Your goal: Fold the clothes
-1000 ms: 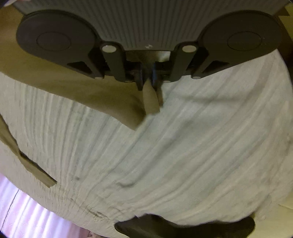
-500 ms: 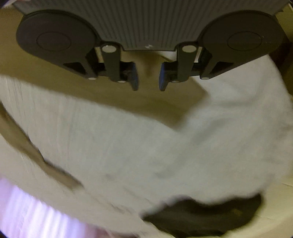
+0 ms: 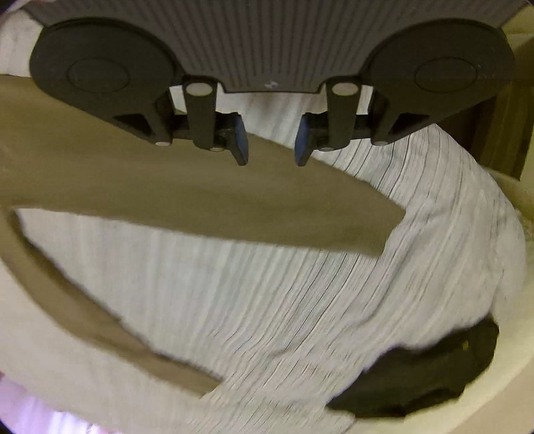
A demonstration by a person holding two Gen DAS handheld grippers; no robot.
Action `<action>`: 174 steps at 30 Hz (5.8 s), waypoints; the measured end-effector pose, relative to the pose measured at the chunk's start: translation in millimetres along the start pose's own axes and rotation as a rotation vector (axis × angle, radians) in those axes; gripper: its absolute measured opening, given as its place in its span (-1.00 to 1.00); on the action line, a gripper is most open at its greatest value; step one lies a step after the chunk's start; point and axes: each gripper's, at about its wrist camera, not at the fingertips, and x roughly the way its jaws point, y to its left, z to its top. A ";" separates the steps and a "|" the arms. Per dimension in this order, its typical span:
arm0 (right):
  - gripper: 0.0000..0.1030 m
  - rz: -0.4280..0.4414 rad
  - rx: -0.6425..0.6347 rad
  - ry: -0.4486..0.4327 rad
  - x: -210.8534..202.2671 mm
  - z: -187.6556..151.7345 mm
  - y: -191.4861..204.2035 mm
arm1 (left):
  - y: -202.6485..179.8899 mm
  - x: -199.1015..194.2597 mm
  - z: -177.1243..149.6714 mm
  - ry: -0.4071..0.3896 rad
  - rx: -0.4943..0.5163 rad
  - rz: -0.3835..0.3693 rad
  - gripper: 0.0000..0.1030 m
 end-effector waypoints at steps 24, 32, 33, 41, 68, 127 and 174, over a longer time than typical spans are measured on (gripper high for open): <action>0.64 -0.019 -0.002 -0.106 -73.2 -103.1 171.6 | 60.4 -71.3 33.9 -0.119 0.251 -0.147 -0.11; 0.64 -0.072 0.089 -0.084 -85.6 -152.3 178.0 | 88.6 -69.1 30.5 -0.133 0.301 -0.172 -0.11; 0.64 -0.079 0.094 -0.086 -87.1 -155.7 178.1 | 92.1 -69.2 28.9 -0.132 0.302 -0.170 -0.11; 0.64 -0.082 0.081 -0.117 -98.9 -165.4 198.4 | 112.9 -73.3 15.4 -0.131 0.308 -0.171 -0.10; 0.64 -0.093 -0.058 -0.082 -92.4 -174.6 248.8 | 147.4 -62.7 -14.3 -0.067 0.234 -0.179 -0.10; 0.64 0.014 -0.278 0.063 -14.2 -2.4 120.4 | -54.8 -62.2 9.7 0.017 0.104 0.050 -0.10; 0.63 0.126 -0.393 -0.165 134.7 205.4 15.8 | -313.2 179.6 258.5 -0.205 0.940 -0.516 -0.25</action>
